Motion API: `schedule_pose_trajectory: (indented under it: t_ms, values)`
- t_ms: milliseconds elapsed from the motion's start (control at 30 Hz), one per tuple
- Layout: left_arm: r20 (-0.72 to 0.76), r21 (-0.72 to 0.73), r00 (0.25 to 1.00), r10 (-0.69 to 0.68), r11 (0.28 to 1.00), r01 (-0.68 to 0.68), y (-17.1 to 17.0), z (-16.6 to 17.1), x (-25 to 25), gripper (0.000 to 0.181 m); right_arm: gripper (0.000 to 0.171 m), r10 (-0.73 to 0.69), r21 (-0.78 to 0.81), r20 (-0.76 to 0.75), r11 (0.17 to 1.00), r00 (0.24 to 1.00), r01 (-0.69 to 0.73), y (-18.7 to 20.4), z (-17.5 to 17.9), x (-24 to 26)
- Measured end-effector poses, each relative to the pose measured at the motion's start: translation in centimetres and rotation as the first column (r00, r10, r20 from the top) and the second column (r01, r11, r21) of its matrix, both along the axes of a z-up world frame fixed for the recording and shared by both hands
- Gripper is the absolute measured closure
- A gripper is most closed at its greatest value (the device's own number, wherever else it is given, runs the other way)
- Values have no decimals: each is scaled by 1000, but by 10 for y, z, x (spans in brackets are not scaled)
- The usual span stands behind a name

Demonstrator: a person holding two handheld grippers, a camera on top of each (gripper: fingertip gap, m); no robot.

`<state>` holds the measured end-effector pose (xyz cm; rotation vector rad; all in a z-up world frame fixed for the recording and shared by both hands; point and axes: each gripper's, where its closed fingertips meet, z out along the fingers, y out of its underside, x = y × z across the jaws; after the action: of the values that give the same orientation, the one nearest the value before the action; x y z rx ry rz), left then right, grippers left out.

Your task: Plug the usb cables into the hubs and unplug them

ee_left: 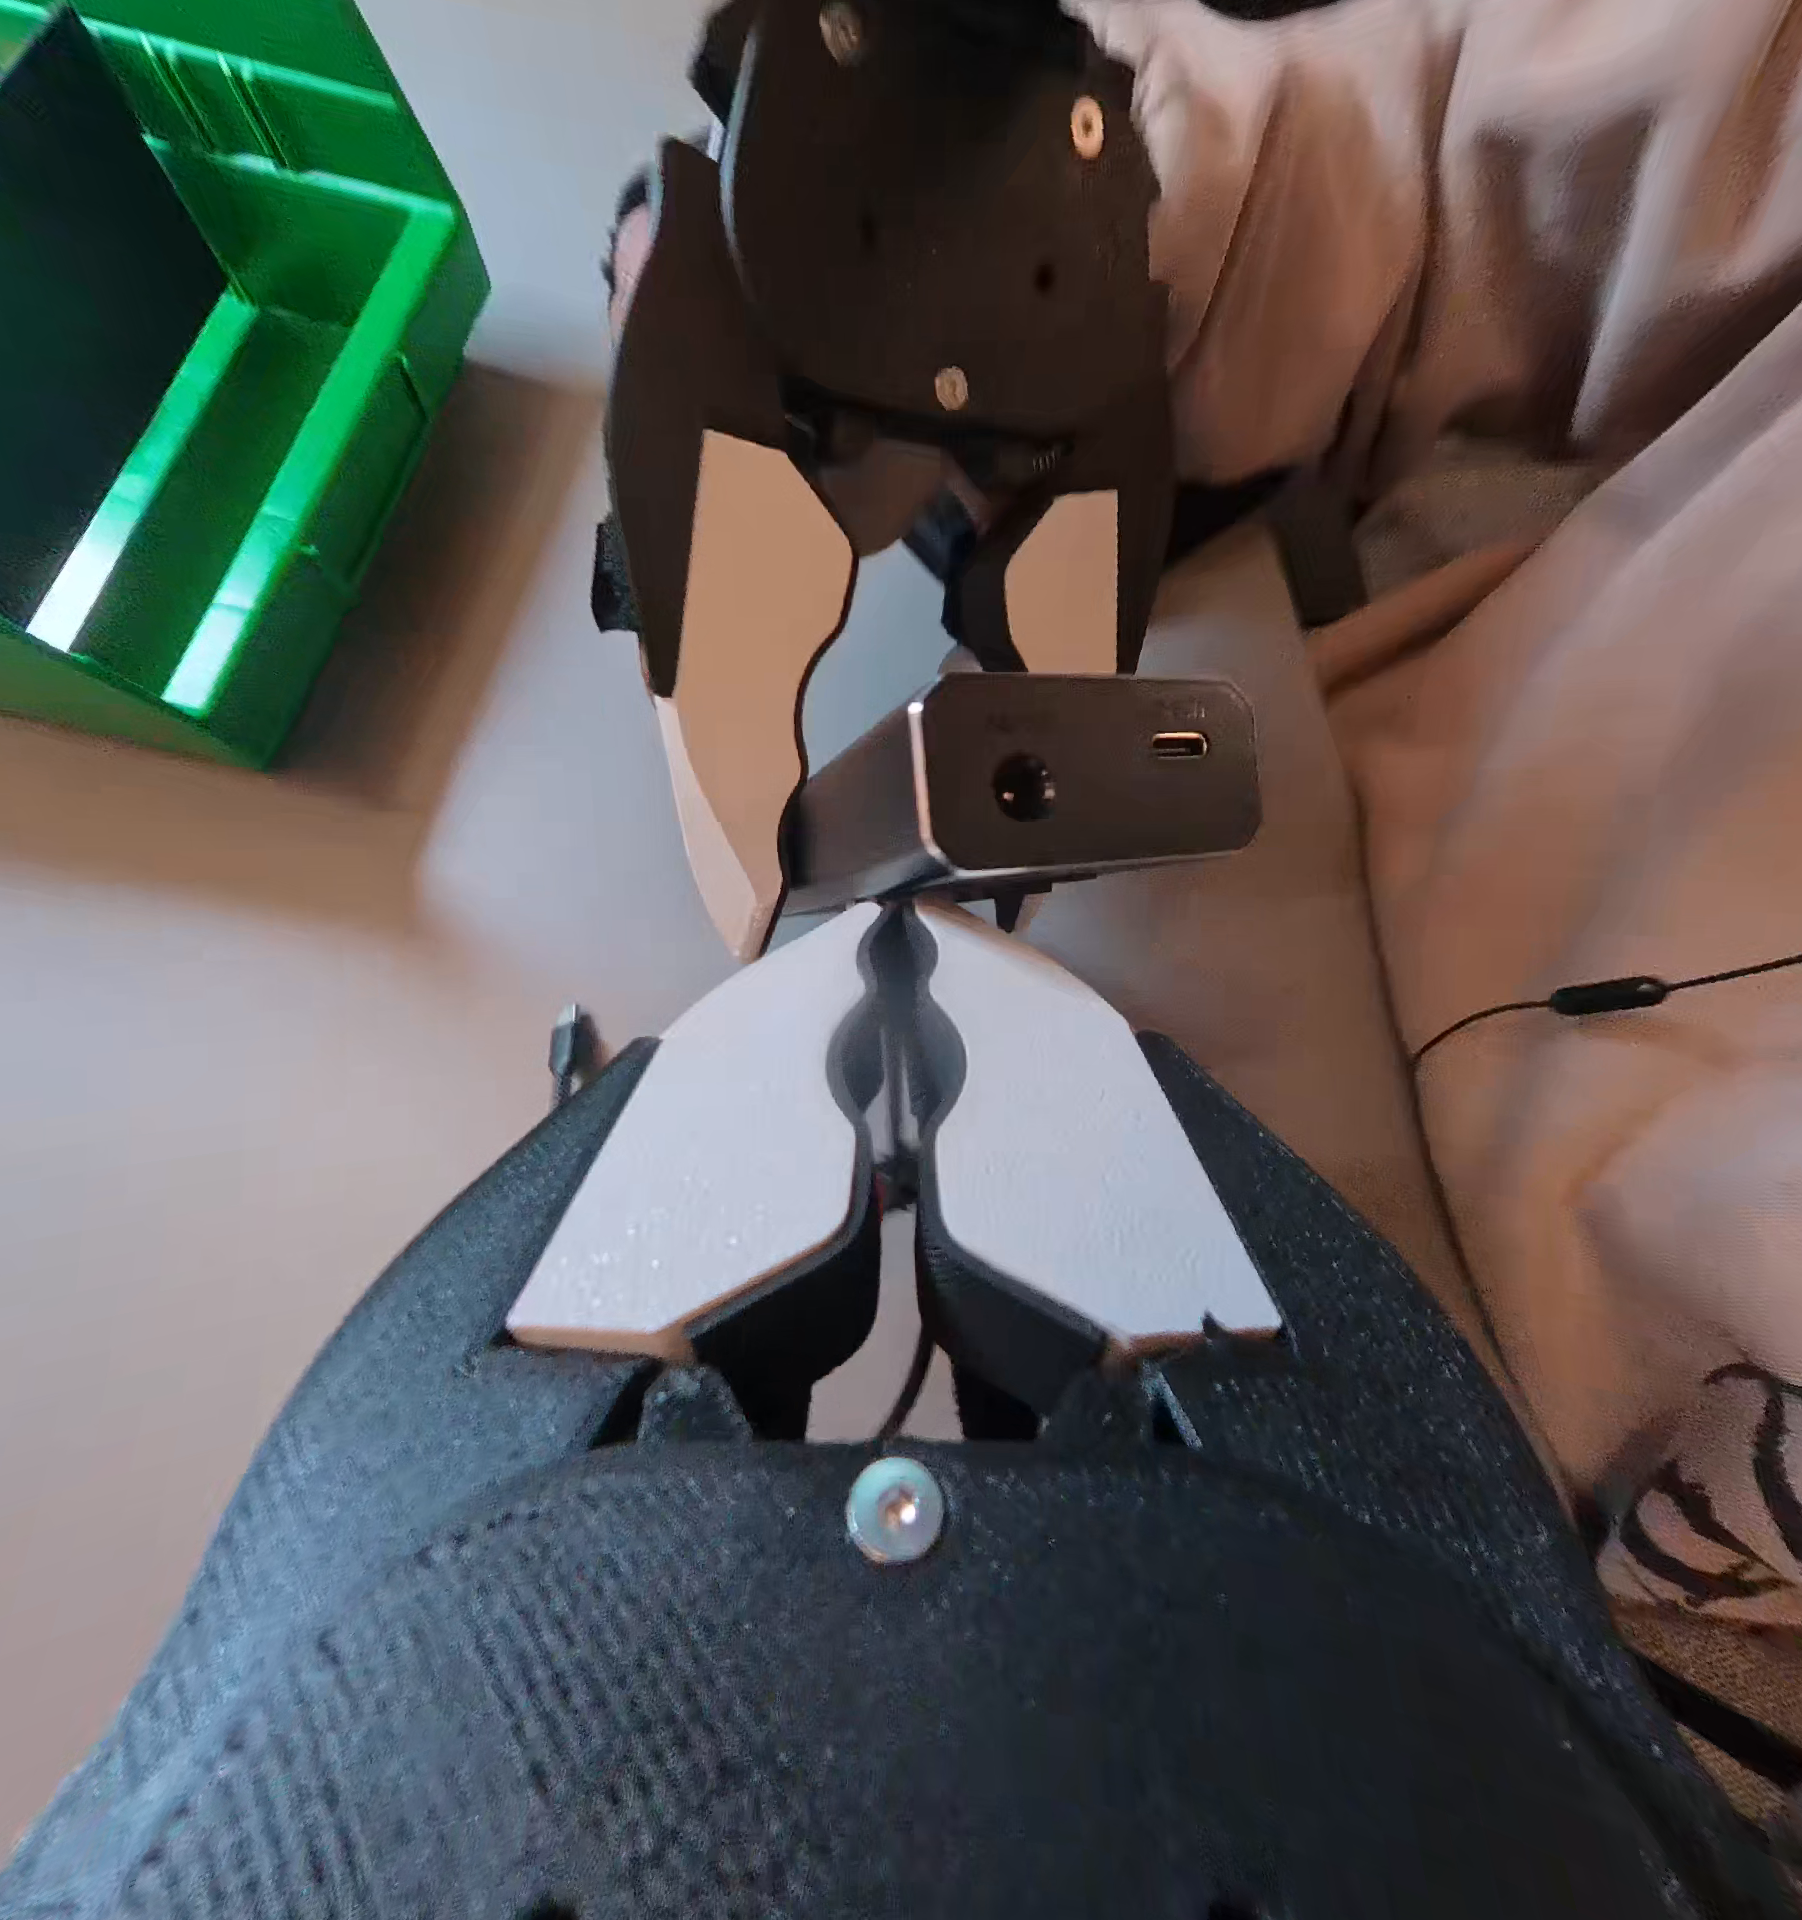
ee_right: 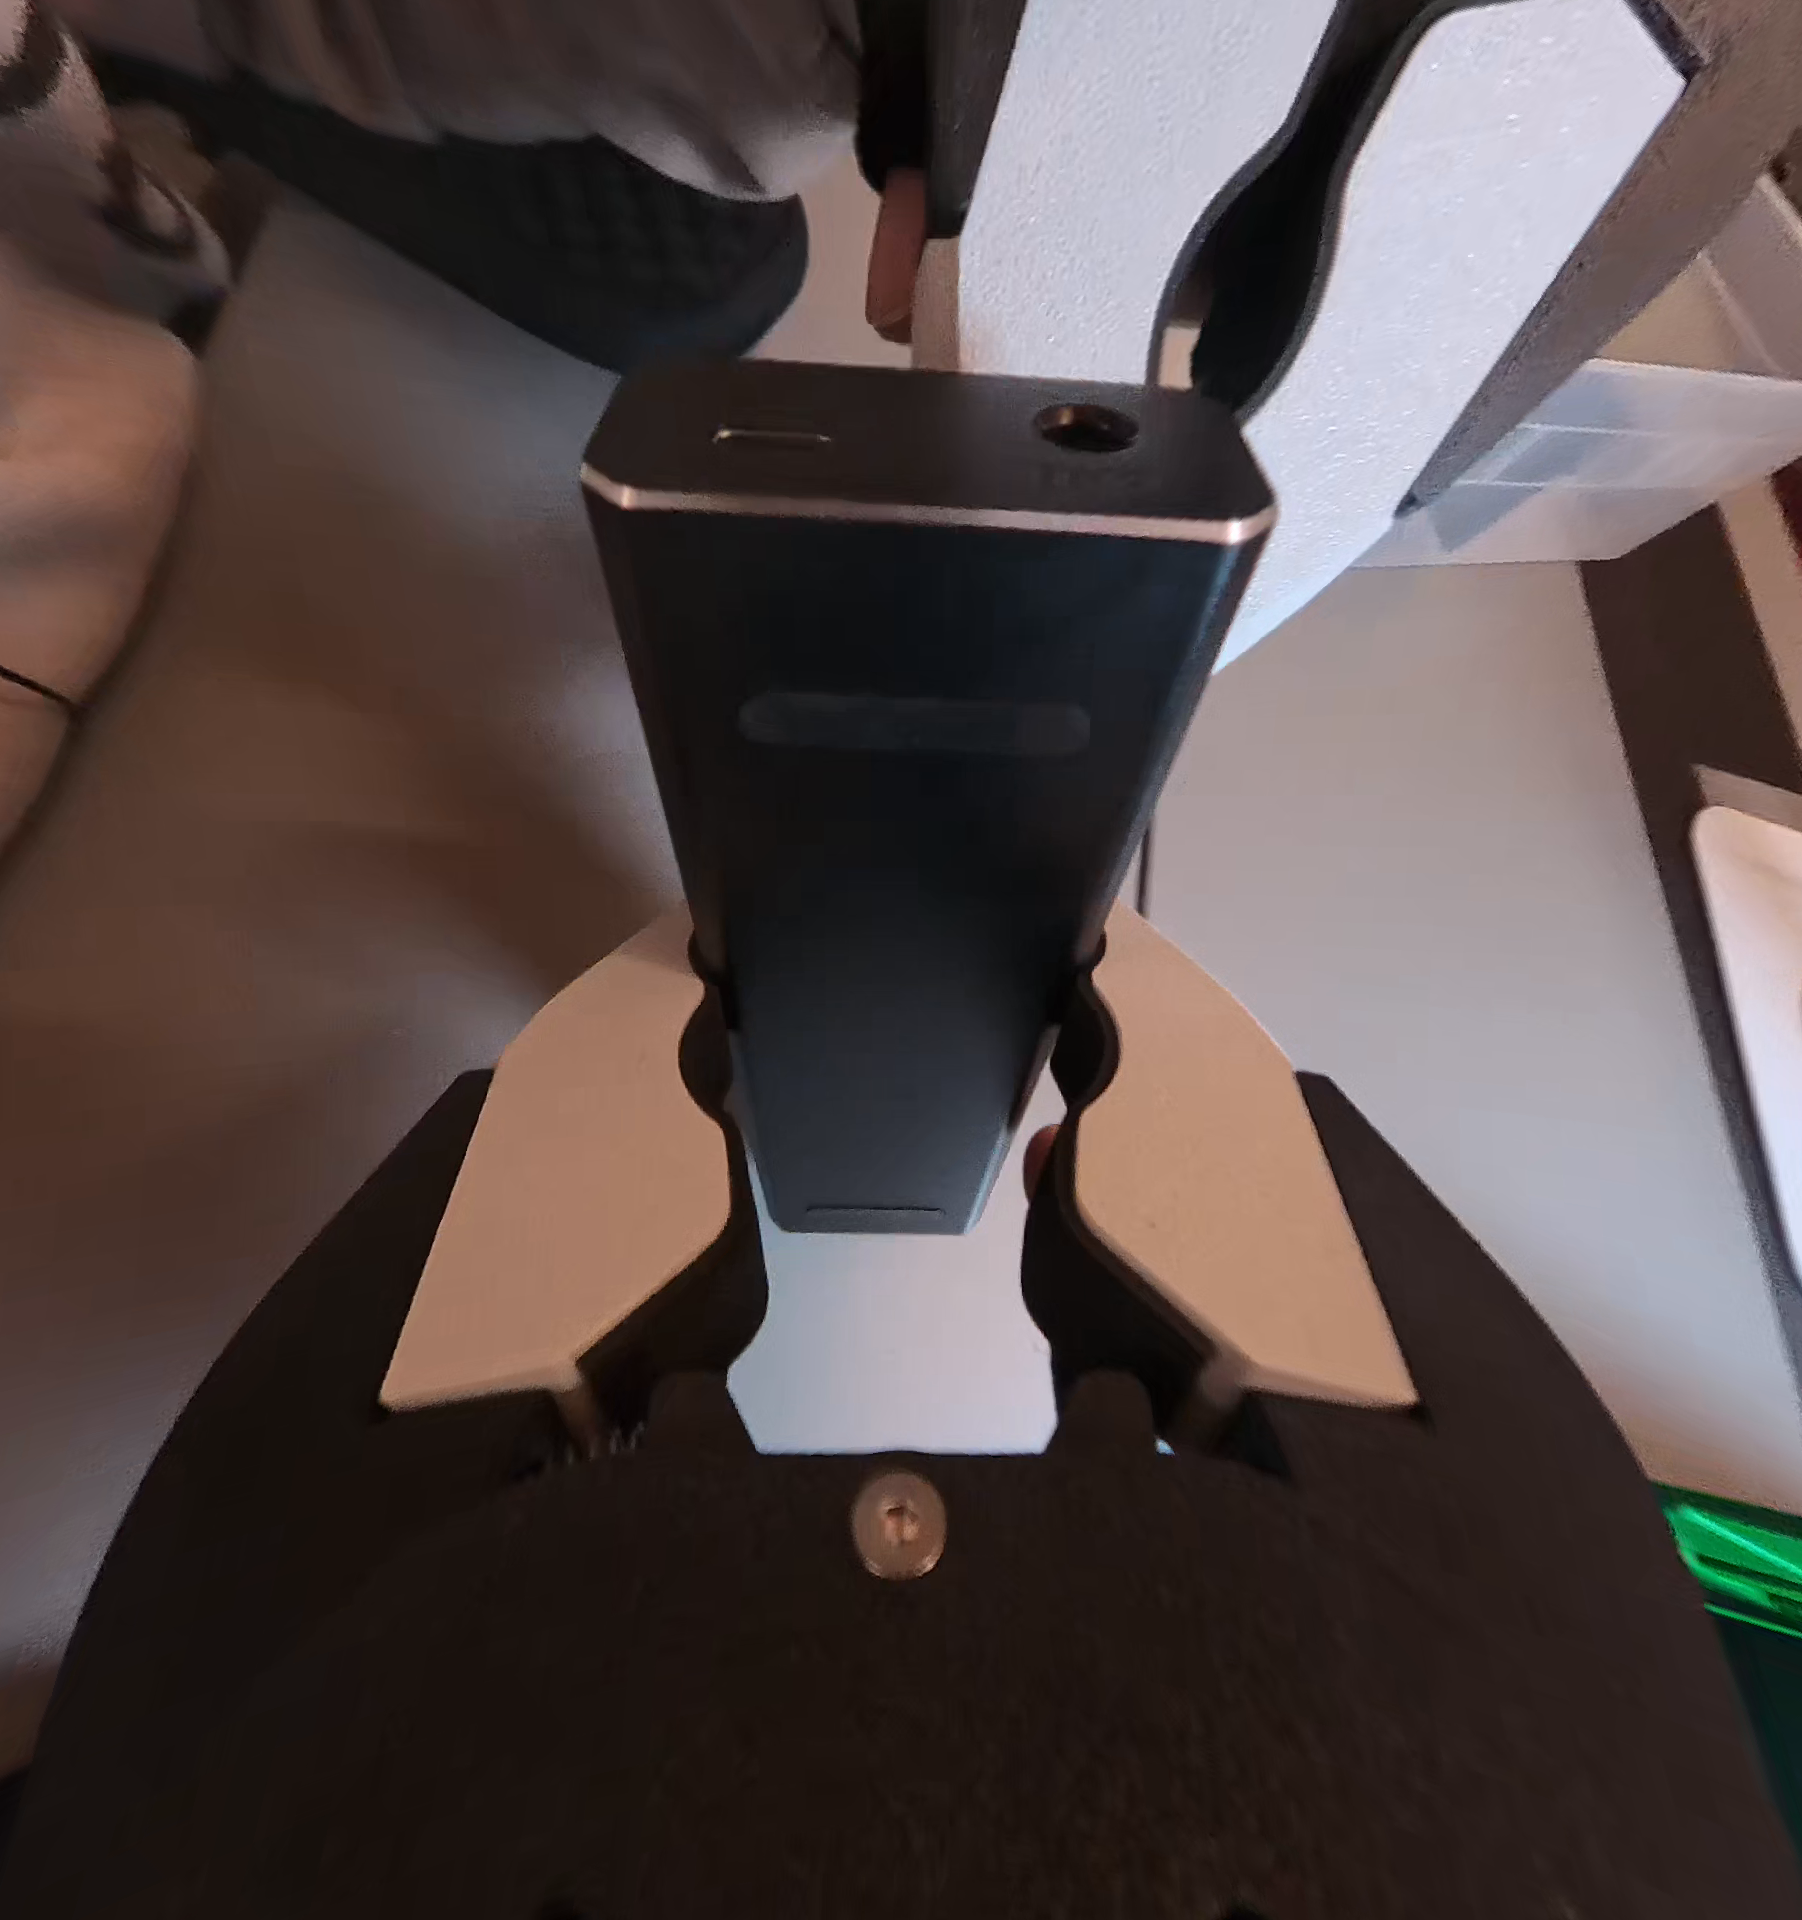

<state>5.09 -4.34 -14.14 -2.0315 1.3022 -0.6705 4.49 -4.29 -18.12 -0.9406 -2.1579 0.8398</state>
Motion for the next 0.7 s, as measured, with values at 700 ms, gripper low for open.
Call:
schedule_pose_trajectory:
  t_ms: [700]
  values:
    - [-71, 288, 990, 118, 953, -92, 19, 23, -15, 174, 111, -49, -312, -208, 950, 977, -19, 14, 46, -2]
